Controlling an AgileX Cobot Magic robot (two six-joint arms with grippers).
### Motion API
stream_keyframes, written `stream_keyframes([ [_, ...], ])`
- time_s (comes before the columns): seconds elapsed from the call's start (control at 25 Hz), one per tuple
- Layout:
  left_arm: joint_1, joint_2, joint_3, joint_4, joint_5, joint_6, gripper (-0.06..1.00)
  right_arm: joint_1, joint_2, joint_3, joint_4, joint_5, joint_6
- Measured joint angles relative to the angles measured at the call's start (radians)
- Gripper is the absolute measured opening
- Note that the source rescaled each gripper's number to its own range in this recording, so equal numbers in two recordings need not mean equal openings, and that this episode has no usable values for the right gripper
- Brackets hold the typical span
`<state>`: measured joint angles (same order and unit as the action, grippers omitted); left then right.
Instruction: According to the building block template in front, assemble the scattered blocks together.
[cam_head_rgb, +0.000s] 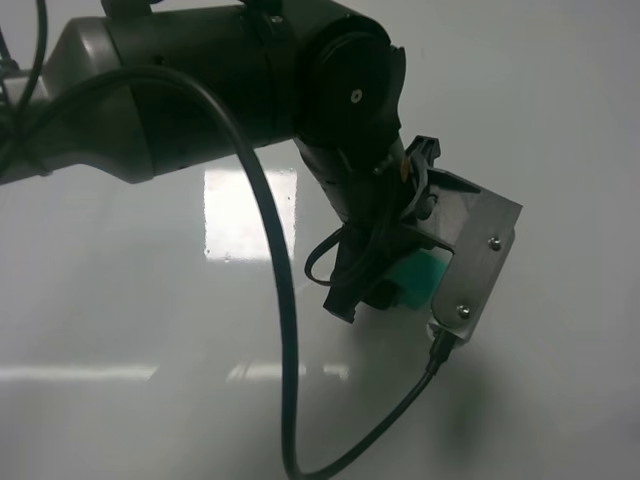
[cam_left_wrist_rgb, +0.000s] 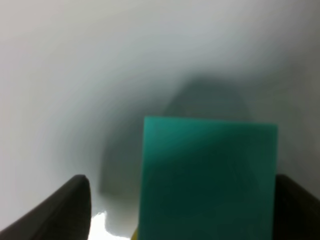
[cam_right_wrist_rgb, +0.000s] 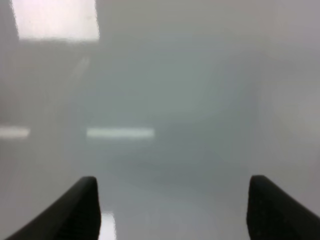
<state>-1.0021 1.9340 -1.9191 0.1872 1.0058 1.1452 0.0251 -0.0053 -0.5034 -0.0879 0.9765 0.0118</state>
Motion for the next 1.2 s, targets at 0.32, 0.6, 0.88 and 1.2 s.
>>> stream_keyframes([
  [0.32, 0.005, 0.000, 0.001, -0.008, 0.017, 0.000, 0.02, 0.000, 0.000, 0.000, 0.000, 0.000, 0.000],
  [0.6, 0.005, 0.000, 0.001, -0.013, 0.017, 0.005, 0.02, 0.000, 0.000, 0.000, 0.000, 0.000, 0.000],
  [0.88, 0.005, -0.009, 0.001, -0.002, 0.029, 0.017, 0.02, 0.000, 0.000, 0.000, 0.000, 0.000, 0.000],
  [1.2, 0.005, -0.075, -0.120, 0.072, 0.157, -0.058, 0.02, 0.000, 0.000, 0.000, 0.000, 0.000, 0.000],
])
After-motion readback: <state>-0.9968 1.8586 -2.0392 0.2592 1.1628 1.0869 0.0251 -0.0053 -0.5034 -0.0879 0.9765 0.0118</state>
